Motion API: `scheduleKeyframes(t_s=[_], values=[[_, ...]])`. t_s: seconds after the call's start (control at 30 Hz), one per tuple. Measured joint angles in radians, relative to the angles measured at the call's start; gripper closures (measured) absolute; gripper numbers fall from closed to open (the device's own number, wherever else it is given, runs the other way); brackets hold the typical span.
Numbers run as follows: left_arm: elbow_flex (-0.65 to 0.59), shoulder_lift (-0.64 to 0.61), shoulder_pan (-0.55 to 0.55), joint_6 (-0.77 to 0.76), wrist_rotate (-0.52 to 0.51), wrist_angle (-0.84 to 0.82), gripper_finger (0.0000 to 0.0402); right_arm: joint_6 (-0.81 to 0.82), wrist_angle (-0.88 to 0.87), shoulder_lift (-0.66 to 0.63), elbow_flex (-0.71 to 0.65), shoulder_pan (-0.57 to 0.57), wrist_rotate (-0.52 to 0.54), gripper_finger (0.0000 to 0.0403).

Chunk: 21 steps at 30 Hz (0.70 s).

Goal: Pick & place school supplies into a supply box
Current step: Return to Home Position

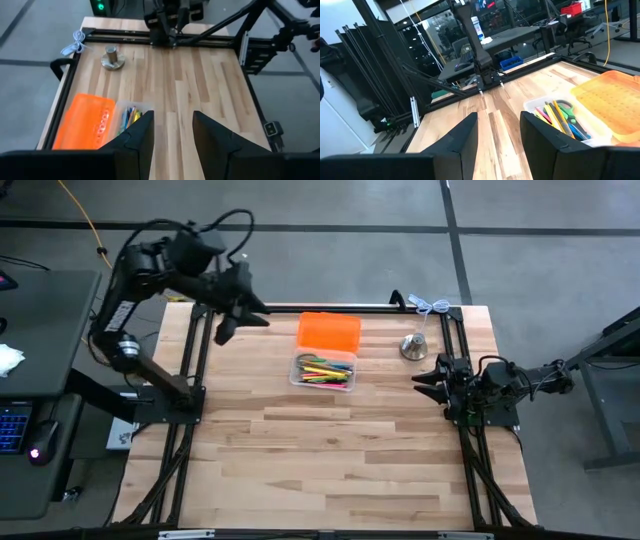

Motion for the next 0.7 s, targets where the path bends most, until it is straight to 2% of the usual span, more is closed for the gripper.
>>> scheduleKeyframes(t_s=[0.13, 0.33, 0.5, 0.7], values=[[-0.144, -0.106, 0.002, -0.014, 0.029, 0.086, 0.0241, 0.0, 0.005, 0.0, 0.0, 0.0, -0.007, 0.0279], [-0.522, -0.335, 0.003, -0.084, 0.022, 0.327, 0.0241, 0.016, 0.01, 0.0, 0.0, 0.0, -0.013, 0.0279], [-0.805, -0.531, 0.003, -0.145, -0.048, 0.44, 0.0241, 0.018, 0.033, 0.0, 0.0, 0.0, -0.025, 0.0279], [-1.041, -0.745, 0.003, -0.21, -0.081, 0.525, 0.0241, 0.008, 0.062, 0.0, 0.0, 0.0, -0.013, 0.0279]])
